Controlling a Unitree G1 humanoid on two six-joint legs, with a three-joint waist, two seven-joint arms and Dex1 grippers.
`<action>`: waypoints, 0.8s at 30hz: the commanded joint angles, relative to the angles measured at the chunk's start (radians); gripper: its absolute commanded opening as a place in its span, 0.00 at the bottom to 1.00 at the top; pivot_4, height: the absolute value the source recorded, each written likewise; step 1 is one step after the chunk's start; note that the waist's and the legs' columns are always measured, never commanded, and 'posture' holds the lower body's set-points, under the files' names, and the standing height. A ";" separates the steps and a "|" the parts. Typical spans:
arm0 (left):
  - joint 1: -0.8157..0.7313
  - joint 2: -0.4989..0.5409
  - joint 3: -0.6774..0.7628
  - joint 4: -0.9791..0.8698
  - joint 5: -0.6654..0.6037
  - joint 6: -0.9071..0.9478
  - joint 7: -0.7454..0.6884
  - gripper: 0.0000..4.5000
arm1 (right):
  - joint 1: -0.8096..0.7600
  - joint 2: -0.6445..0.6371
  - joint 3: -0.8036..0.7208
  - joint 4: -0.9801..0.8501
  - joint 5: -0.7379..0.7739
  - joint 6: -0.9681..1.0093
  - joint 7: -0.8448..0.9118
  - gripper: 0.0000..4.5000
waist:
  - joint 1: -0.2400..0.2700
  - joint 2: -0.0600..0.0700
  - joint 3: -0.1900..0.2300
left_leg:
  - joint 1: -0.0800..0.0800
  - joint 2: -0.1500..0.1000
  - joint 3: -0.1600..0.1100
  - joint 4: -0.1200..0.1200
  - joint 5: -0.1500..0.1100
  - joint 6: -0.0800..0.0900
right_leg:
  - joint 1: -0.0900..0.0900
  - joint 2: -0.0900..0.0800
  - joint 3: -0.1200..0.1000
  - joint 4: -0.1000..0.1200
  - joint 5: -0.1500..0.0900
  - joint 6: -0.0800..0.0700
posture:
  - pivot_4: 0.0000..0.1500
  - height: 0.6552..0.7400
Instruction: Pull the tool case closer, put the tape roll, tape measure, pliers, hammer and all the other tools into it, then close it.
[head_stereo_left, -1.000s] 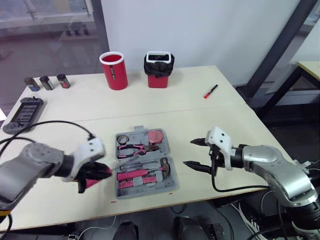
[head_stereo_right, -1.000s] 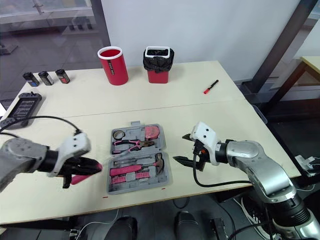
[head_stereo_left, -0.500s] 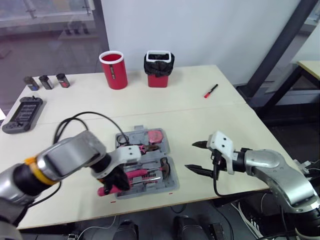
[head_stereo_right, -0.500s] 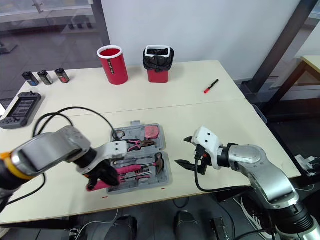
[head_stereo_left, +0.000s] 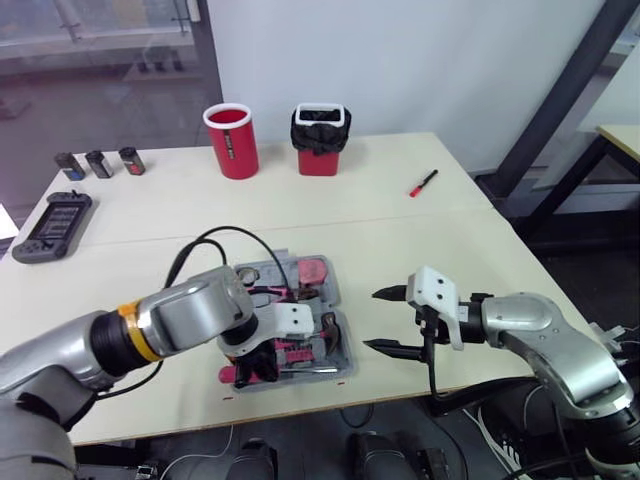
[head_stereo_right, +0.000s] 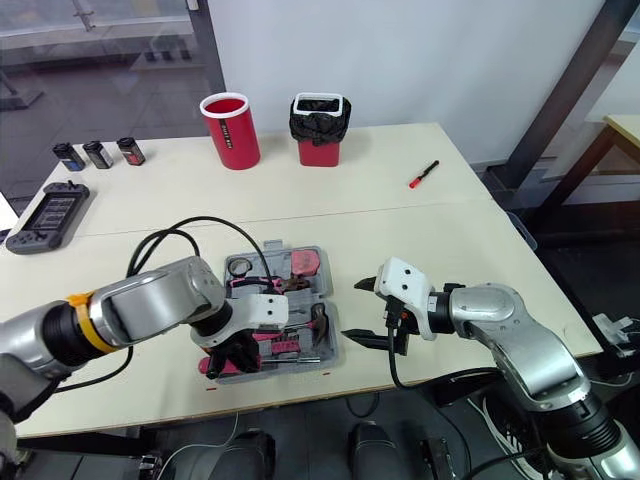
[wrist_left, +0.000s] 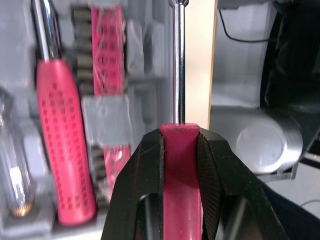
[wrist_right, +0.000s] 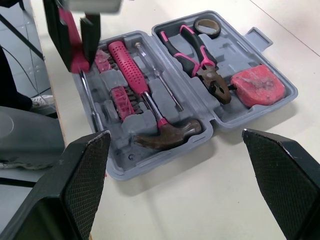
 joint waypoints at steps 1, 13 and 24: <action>-0.020 -0.023 0.010 0.008 0.013 0.020 0.031 0.09 | -0.013 -0.009 -0.002 -0.015 0.005 -0.017 0.016 1.00 | 0.000 0.000 0.000 | 0.000 0.000 0.000 0.000 0.000 0.000 | 0.000 0.000 0.000 0.000 0.000 0.000 | 1.00 0.98; -0.021 -0.032 0.014 0.024 0.002 0.046 0.056 0.09 | -0.026 -0.012 0.003 0.008 -0.006 -0.036 0.043 1.00 | 0.000 0.000 0.000 | 0.000 0.000 -0.001 0.000 0.000 0.000 | 0.000 0.001 0.000 0.000 0.000 0.000 | 1.00 0.98; 0.011 -0.094 -0.007 0.069 0.010 0.045 0.114 0.09 | -0.003 -0.014 -0.003 -0.020 -0.002 -0.014 0.026 1.00 | -0.001 0.001 0.000 | 0.000 0.000 -0.002 0.000 0.000 0.000 | 0.001 0.001 0.000 0.001 0.000 0.000 | 1.00 0.98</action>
